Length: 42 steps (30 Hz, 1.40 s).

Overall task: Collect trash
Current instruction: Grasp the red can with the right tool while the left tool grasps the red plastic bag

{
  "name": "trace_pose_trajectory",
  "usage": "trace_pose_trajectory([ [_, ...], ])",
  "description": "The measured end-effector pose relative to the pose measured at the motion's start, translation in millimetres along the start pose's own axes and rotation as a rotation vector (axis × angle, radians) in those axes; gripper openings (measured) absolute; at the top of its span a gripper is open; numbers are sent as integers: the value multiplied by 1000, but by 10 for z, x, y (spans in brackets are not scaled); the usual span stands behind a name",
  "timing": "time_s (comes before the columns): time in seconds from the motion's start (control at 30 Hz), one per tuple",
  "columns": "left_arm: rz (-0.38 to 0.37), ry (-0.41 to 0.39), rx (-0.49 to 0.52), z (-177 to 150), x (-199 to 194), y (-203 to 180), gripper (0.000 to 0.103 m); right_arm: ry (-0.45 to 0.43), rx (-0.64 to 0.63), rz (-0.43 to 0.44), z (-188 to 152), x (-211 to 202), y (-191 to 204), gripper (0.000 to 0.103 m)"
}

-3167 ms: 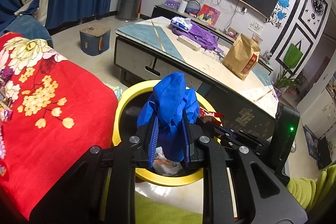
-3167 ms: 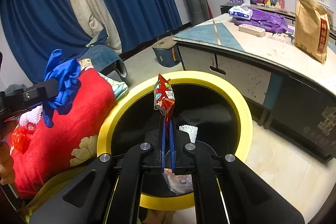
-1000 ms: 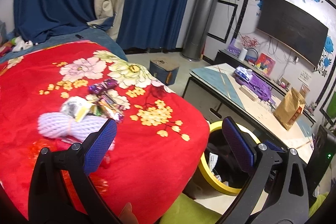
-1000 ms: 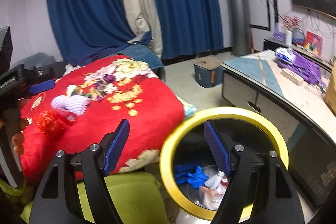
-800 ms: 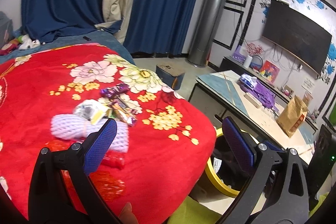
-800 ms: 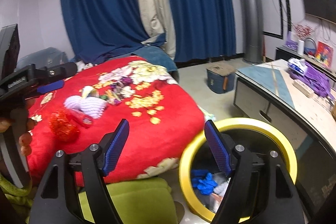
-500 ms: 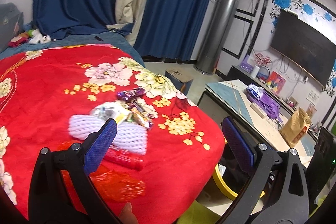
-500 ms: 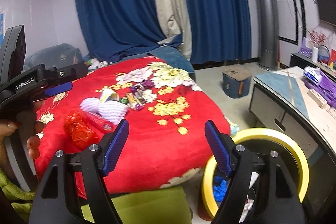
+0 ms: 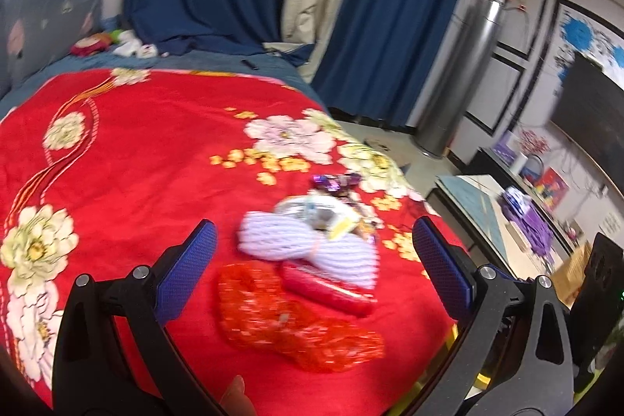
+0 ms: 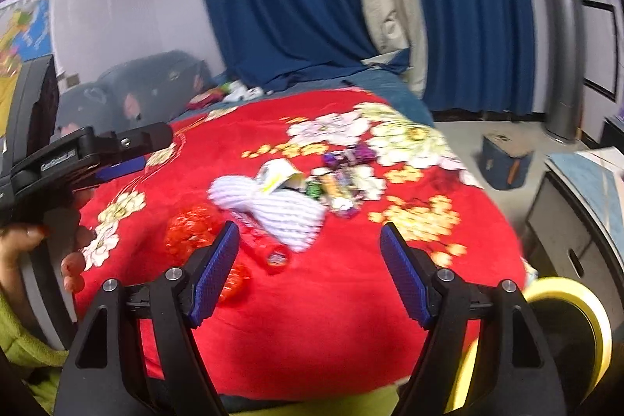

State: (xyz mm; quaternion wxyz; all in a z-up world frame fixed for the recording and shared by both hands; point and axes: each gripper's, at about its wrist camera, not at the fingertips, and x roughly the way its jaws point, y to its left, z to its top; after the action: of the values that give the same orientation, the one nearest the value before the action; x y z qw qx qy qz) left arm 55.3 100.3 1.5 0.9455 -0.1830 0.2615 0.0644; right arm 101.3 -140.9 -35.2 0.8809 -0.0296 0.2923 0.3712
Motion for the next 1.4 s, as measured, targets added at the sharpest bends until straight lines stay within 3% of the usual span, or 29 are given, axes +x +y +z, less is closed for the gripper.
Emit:
trace_pose_trajectory([
  [0.47,30,115,-106,-178,279,468,92,143,-109,83,31,734,243,67],
  [0.57,22,154,-119,-251,369,513,91,173,-125,101,18,853,276,57],
  [0.67,20,173,-132,-292,425,566,86,191,-138,117,-1,943,304,51],
  [0.77,9,207,-157,-353,504,652,72,210,-143,131,-30,1013,336,43],
  [0.83,0,233,-172,-403,554,678,71,220,-143,133,-58,1052,348,42],
  [0.9,-9,260,-179,-453,607,686,61,222,-142,136,-85,1070,352,42],
  [1.27,-13,279,-174,-511,639,674,61,246,-147,149,-163,1064,359,42],
  [1.4,-16,282,-173,-499,651,665,54,272,-132,164,-209,1030,348,42],
])
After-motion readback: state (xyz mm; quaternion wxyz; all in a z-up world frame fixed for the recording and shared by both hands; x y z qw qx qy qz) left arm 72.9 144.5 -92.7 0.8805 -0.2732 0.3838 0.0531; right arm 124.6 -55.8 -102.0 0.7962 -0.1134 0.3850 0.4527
